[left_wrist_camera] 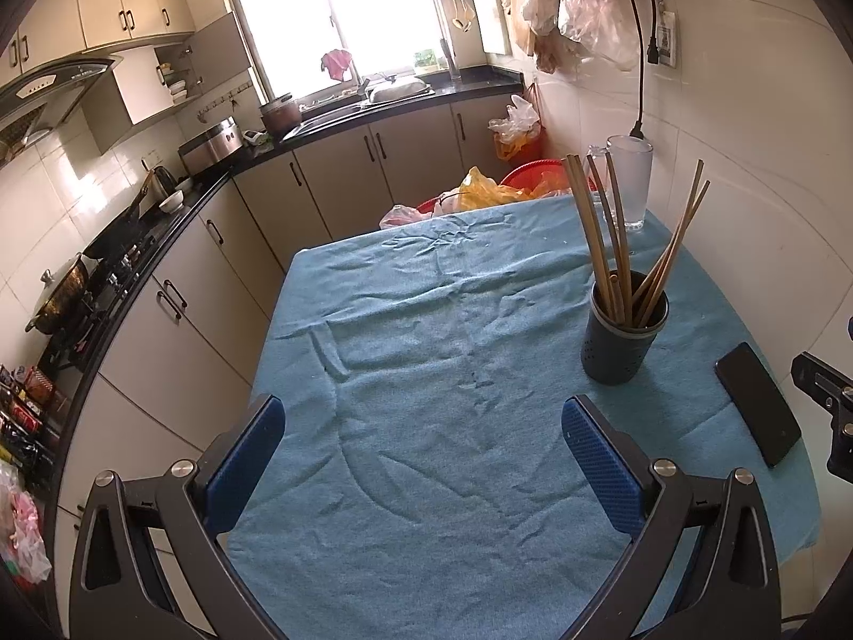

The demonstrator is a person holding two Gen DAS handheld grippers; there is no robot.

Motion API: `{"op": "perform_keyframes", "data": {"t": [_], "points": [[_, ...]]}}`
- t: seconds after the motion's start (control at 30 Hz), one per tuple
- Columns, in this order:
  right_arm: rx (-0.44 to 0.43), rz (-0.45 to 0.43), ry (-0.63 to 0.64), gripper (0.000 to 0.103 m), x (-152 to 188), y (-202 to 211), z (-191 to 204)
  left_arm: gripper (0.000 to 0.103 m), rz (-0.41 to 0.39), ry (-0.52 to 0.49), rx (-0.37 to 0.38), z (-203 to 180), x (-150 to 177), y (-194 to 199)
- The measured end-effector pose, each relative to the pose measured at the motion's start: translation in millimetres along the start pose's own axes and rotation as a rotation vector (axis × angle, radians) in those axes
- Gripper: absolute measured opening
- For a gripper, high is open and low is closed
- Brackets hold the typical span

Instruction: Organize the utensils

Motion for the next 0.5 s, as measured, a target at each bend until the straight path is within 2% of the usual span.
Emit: {"op": "perform_keyframes", "data": {"t": [0.5], "points": [[-0.005,0.01,0.011,0.093,-1.2,-6.7,4.0,0.103,0.012,0.003,-0.004,1.6,4.5,-9.6]]}}
Point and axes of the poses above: each gripper's, at about its wrist camera, not at the fingertips, and y roughly against the way its jaws point, z to its left, x to its underside, the point moved 5 cm from there along -y, roughly the way its jaws point, and after that the axes turned 12 degrees about -x, right-handed, at the moved point
